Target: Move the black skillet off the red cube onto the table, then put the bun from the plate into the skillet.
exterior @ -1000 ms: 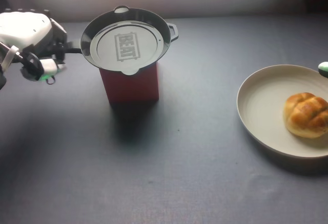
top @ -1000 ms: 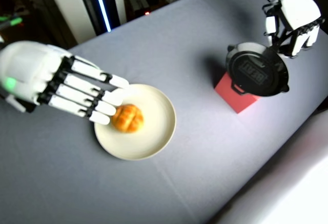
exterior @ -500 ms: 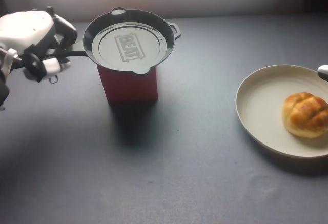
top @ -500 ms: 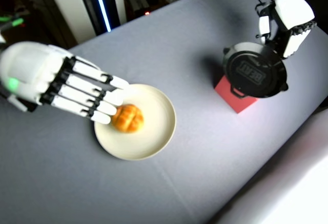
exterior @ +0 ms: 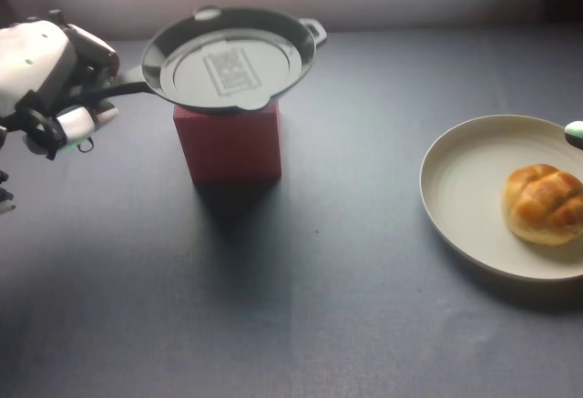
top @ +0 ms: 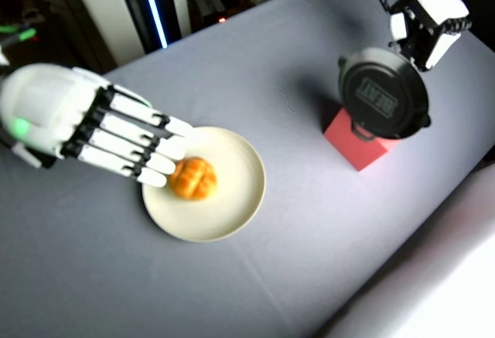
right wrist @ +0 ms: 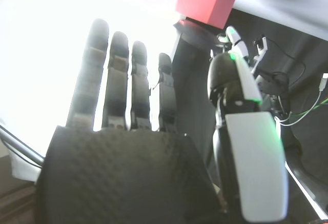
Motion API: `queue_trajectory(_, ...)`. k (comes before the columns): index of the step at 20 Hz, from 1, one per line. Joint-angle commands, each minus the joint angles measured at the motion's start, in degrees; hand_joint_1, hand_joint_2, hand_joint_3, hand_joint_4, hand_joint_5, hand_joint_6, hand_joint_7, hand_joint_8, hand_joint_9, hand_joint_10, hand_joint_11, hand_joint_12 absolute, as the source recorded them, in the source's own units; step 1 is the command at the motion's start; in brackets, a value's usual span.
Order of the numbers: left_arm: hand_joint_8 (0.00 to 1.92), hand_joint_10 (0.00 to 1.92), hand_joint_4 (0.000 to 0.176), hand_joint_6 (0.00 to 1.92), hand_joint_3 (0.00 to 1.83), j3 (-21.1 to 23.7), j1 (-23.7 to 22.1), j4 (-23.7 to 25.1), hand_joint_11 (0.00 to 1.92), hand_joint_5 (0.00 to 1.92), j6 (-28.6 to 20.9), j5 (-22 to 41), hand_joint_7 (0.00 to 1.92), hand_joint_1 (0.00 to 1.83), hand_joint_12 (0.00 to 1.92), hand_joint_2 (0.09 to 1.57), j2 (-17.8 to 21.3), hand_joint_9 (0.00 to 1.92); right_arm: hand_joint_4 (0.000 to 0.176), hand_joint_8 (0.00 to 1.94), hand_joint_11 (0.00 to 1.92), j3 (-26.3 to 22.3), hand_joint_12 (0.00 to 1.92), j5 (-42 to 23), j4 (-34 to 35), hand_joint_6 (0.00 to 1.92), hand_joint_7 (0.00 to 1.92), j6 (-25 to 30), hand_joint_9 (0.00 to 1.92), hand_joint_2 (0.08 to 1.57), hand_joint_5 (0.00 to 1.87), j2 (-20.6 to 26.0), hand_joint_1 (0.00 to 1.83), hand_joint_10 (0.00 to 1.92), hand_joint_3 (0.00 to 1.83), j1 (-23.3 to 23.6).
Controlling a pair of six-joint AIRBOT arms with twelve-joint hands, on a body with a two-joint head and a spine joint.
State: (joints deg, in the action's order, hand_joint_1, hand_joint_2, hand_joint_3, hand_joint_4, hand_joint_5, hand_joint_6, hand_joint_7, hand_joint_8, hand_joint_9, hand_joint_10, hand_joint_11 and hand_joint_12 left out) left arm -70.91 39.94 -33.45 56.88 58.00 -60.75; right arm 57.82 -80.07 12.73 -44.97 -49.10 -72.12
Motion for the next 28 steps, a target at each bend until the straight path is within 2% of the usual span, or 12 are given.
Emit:
queue_trajectory(1, 1.92, 1.92, 0.0, 1.92, 0.0, 0.23, 0.17, 1.54, 1.58, 1.19, -1.0, 9.35, 1.39, 1.38, 1.92, 1.25, 0.92, 1.54, 0.065, 0.0, 0.46, 0.29, 0.04, -6.84, 0.88, 0.0, 0.38, 0.45, 0.41, 1.28, 0.34, -0.17, 0.68, 0.0, 0.0, 0.18)
queue_trajectory(7, 1.92, 1.92, 0.0, 1.92, 0.0, 6.31, 3.75, 8.25, 1.56, 1.19, -3.57, 17.37, 1.34, 1.44, 1.92, 1.25, 4.28, 1.5, 0.059, 0.0, 0.46, 0.33, 0.03, -6.76, 1.07, 0.0, 0.4, 0.45, 0.42, 1.28, 0.35, -0.18, 0.67, 0.0, 0.0, 0.18)
queue_trajectory(8, 1.92, 1.92, 0.0, 1.92, 0.0, 7.86, 4.6, 10.0, 1.54, 1.2, -3.57, 18.39, 1.33, 1.4, 1.92, 1.25, 5.22, 1.49, 0.069, 0.0, 0.46, 0.33, 0.03, -6.76, 1.13, 0.0, 0.4, 0.45, 0.42, 1.28, 0.34, -0.18, 0.66, 0.0, 0.0, 0.18)
queue_trajectory(9, 1.92, 1.92, 0.0, 1.92, 0.0, 9.25, 5.52, 11.37, 1.54, 1.19, -3.57, 19.23, 1.34, 1.36, 1.92, 1.25, 6.02, 1.51, 0.057, 0.0, 0.46, 0.34, 0.03, -6.76, 1.18, 0.0, 0.4, 0.45, 0.42, 1.28, 0.35, -0.18, 0.68, 0.0, 0.0, 0.18)
queue_trajectory(12, 1.92, 1.92, 0.0, 1.92, 0.0, 13.09, 8.57, 15.24, 1.64, 1.27, -3.57, 22.55, 1.45, 1.44, 1.92, 1.21, 7.99, 1.6, 0.062, 0.0, 0.45, 0.34, 0.02, -6.76, 1.27, 0.0, 0.41, 0.45, 0.41, 1.28, 0.35, -0.18, 0.64, 0.0, 0.0, 0.18)
queue_trajectory(14, 1.92, 1.92, 0.0, 1.92, 0.0, 14.9, 10.05, 17.47, 1.65, 1.28, -3.55, 22.77, 1.46, 1.46, 1.92, 1.22, 8.88, 1.6, 0.052, 0.0, 0.45, 0.34, 0.02, -6.76, 1.28, 0.0, 0.41, 0.5, 0.41, 1.28, 0.35, -0.18, 0.64, 0.0, 0.0, 0.19)
queue_trajectory(16, 1.92, 1.92, 0.0, 1.92, 0.0, 16.17, 11.46, 18.51, 1.69, 1.36, -2.98, 21.7, 1.55, 1.4, 1.92, 1.22, 9.17, 1.67, 0.049, 0.0, 0.45, 0.34, 0.02, -6.76, 1.28, 0.0, 0.41, 0.6, 0.41, 1.27, 0.35, -0.18, 0.65, 0.0, 0.0, 0.19)
queue_trajectory(17, 1.92, 1.92, 0.0, 1.92, 0.0, 16.87, 12.32, 18.19, 1.7, 1.37, -1.24, 19.71, 1.57, 1.42, 1.92, 1.22, 9.07, 1.69, 0.058, 0.0, 0.46, 0.33, 0.02, -6.76, 1.28, 0.0, 0.41, 0.62, 0.41, 1.28, 0.35, -0.18, 0.64, 0.0, 0.0, 0.19)
queue_trajectory(20, 1.92, 1.92, 0.0, 1.92, 0.0, 16.32, 12.77, 16.23, 1.62, 1.26, 0.79, 15.55, 1.42, 1.4, 1.92, 1.22, 7.71, 1.57, 0.064, 0.0, 0.45, 0.38, 0.02, -6.77, 1.28, 0.0, 0.4, 0.65, 0.4, 1.28, 0.34, -0.17, 0.65, 0.0, 0.0, 0.19)
queue_trajectory(22, 1.92, 1.92, 0.0, 1.92, 0.01, 15.59, 12.44, 14.89, 1.62, 1.24, 2.81, 12.48, 1.44, 1.31, 1.92, 1.24, 7.11, 1.58, 0.06, 0.0, 0.45, 0.43, 0.02, -6.77, 1.28, 0.0, 0.4, 0.65, 0.4, 1.28, 0.34, -0.17, 0.65, 0.0, 0.0, 0.19)
queue_trajectory(27, 1.92, 1.92, 0.0, 1.92, 0.0, 15.07, 12.09, 12.48, 1.55, 1.26, 7.36, 7.02, 1.38, 1.31, 1.92, 1.22, 6.16, 1.52, 0.063, 0.0, 0.47, 0.42, 0.02, -6.76, 1.28, 0.0, 0.4, 0.65, 0.42, 1.27, 0.35, -0.17, 0.61, 0.01, 0.0, 0.19)
queue_trajectory(28, 1.92, 1.92, 0.0, 1.92, 0.0, 15.02, 12.1, 12.07, 1.53, 1.15, 8.01, 6.36, 1.3, 1.24, 1.92, 1.18, 5.97, 1.47, 0.06, 0.0, 0.47, 0.42, 0.02, -6.76, 1.29, 0.0, 0.41, 0.65, 0.42, 1.27, 0.35, -0.17, 0.62, 0.01, 0.0, 0.19)
